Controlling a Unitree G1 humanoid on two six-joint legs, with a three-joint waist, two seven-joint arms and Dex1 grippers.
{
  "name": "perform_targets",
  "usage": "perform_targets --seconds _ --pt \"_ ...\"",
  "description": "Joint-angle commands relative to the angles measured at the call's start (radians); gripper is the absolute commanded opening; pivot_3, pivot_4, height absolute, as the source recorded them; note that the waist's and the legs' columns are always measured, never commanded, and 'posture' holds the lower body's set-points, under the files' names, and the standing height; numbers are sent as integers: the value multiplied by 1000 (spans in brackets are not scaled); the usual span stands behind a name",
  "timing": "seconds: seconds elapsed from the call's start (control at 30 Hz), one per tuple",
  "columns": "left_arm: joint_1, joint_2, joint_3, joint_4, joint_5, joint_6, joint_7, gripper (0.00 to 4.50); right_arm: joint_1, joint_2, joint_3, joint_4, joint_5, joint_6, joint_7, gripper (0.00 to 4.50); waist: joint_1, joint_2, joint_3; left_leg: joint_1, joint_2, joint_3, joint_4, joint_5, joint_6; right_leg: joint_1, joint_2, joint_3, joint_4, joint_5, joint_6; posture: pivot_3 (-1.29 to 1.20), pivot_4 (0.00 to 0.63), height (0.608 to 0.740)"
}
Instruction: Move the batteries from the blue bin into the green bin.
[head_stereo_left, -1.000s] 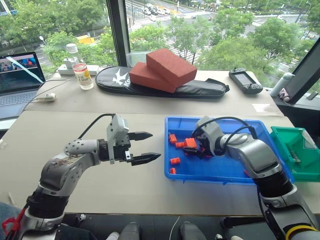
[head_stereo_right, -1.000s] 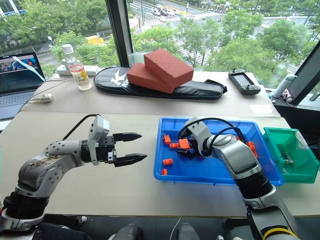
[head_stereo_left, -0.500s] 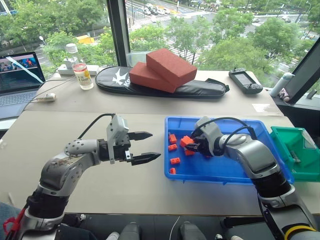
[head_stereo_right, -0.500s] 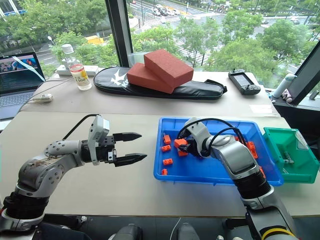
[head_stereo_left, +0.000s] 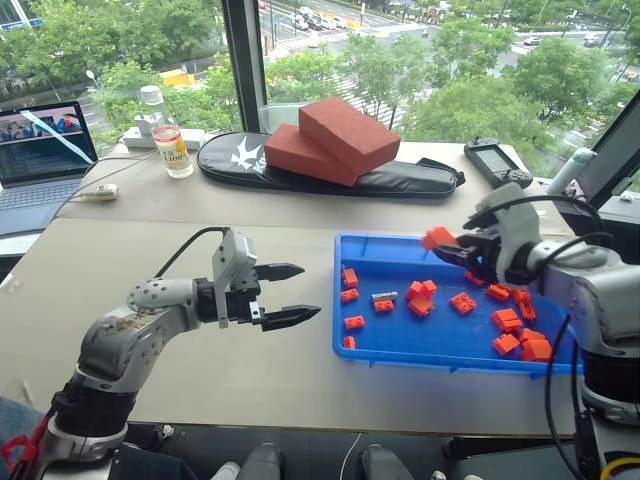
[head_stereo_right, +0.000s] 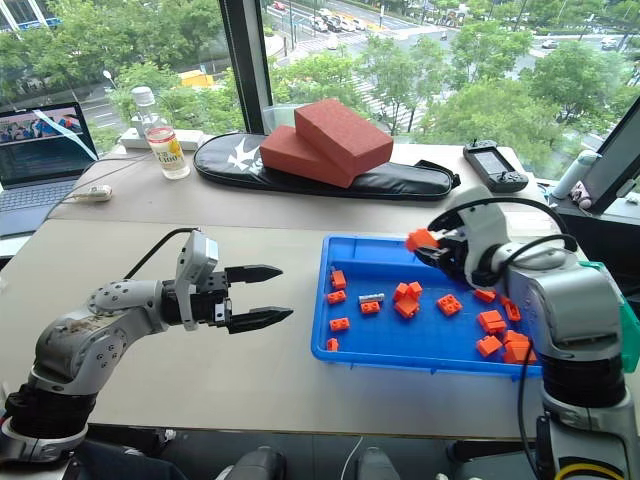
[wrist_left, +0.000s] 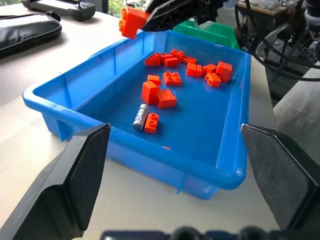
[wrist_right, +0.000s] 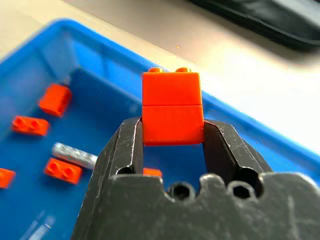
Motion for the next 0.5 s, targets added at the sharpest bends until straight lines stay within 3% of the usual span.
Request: perform_targets --seconds 0.03,0.1,0.17,0.37,0.5 --pt "-13 4 18 -13 -9 -10 -14 4500 69 -73 -51 -18 -23 -5 -7 1458 0 0 0 0 0 0 0 0 0 0 0 0 0 0 0 0 150 740" --pt "-16 3 17 -10 -8 -10 -17 4500 90 -82 -72 -21 -28 -24 -19 1458 -7 0 0 0 0 0 0 0 0 0 0 0 0 0 0 0 150 740" --pt "-19 1 15 -6 -6 -11 -18 4500 92 -84 -67 -42 -11 -32 -5 2461 -15 0 0 1 1 0 0 0 0 0 1 1 1 0 0 0 150 740" --pt "-25 -3 11 0 -1 -12 -20 4500 -28 32 -33 -111 86 -8 18 4352 -31 0 0 1 1 -1 -1 0 0 0 2 1 1 0 0 0 150 740" --pt "-27 -6 12 -2 0 -10 -16 4500 -70 77 70 -148 114 -17 32 4475 -24 0 0 1 1 -2 -1 0 0 0 2 1 1 0 -1 0 150 740"
